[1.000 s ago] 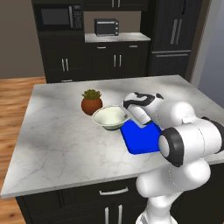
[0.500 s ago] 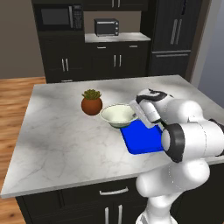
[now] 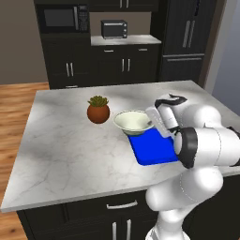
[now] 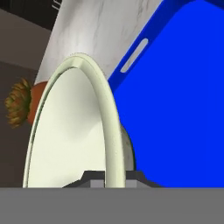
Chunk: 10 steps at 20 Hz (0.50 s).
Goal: Place the two vegetables and bowl onto the tray for setting up a vegetable dip station.
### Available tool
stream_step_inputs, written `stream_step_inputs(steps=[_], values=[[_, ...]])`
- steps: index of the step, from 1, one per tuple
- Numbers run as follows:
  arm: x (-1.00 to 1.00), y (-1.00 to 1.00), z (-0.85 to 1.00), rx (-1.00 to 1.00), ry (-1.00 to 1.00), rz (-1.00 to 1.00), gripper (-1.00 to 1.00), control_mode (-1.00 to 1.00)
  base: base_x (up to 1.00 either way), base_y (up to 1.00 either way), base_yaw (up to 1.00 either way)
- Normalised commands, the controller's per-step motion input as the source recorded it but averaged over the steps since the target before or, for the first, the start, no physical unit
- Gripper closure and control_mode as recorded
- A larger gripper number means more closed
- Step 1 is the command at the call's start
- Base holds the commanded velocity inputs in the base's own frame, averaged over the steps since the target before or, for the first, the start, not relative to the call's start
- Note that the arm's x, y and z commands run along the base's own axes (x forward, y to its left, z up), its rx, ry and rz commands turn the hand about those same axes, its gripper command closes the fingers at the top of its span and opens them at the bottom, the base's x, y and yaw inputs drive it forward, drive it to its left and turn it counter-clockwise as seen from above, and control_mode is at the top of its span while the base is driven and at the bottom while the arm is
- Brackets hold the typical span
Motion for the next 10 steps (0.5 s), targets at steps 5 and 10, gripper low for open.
stream_step_inputs(steps=[5, 10], values=[[-0.13, -0.45, -0.05, 0.09, -0.04, 0.0, 1.0, -1.0, 0.0, 0.0, 0.0], [-0.07, -0.17, -0.06, 0.03, -0.04, 0.0, 1.0, -1.0, 0.0, 0.0, 0.0]])
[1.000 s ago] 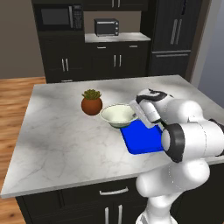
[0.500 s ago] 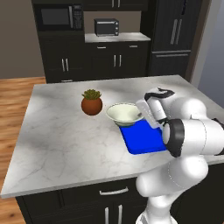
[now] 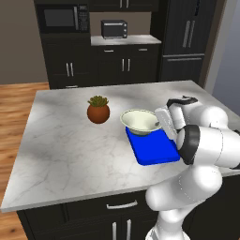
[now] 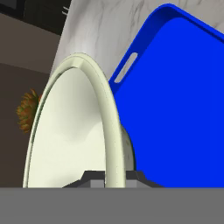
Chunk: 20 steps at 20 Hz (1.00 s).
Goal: Place the two vegetables and bowl onto the tray for setting up a vegetable dip station.
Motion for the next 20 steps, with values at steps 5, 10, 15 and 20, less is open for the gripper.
stream_step_inputs(steps=[5, 10, 15, 20], values=[[0.13, 0.01, -0.05, 0.0, -0.01, 0.0, 1.0, -1.0, 0.0, 0.0, 0.0], [0.14, 0.0, -0.05, 0.0, 0.0, 0.0, 1.0, -1.0, 0.0, 0.0, 0.0], [0.11, -0.05, -0.15, 0.0, -0.01, 0.01, 1.0, -1.0, 0.0, 0.0, 0.0], [0.05, -0.21, -0.08, 0.0, -0.01, 0.0, 1.0, -1.0, 0.0, 0.0, 0.0]])
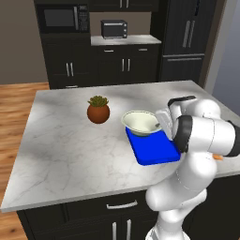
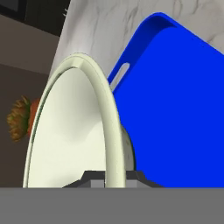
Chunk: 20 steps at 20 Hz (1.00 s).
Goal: Place the two vegetables and bowl onto the tray for setting up a vegetable dip station.
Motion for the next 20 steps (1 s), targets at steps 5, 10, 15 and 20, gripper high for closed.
stream_step_inputs(steps=[5, 10, 15, 20], values=[[0.09, -0.19, -0.06, 0.0, -0.01, 0.0, 1.0, -1.0, 0.0, 0.0, 0.0], [0.14, -0.23, -0.07, 0.0, 0.0, 0.0, 1.0, -1.0, 0.0, 0.0, 0.0], [0.16, -0.14, -0.08, 0.0, 0.0, 0.0, 1.0, -1.0, 0.0, 0.0, 0.0], [0.1, -0.04, -0.18, 0.0, 0.0, 0.0, 1.0, -1.0, 0.0, 0.0, 0.0]])
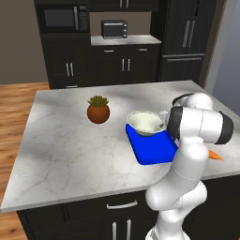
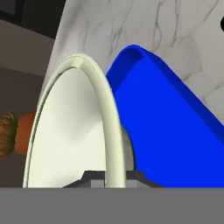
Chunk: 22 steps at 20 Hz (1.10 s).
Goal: Place the two vegetables and bowl onto the tray for setting up a vegetable dip station.
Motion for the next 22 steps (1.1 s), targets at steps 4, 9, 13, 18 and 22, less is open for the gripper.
stream_step_inputs(steps=[4, 9, 13, 18, 22], values=[[0.09, -0.09, -0.18, 0.0, 0.0, 0.0, 1.0, -1.0, 0.0, 0.0, 0.0], [0.04, 0.0, -0.13, 0.0, 0.0, 0.01, 1.0, -1.0, 0.0, 0.0, 0.0], [0.0, 0.01, -0.18, 0.0, 0.0, 0.02, 1.0, -1.0, 0.0, 0.0, 0.0], [0.01, 0.01, -0.19, 0.0, -0.02, 0.0, 1.0, -1.0, 0.0, 0.0, 0.0], [0.01, 0.0, -0.06, 0.0, 0.0, 0.0, 1.0, -1.0, 0.0, 0.0, 0.0]])
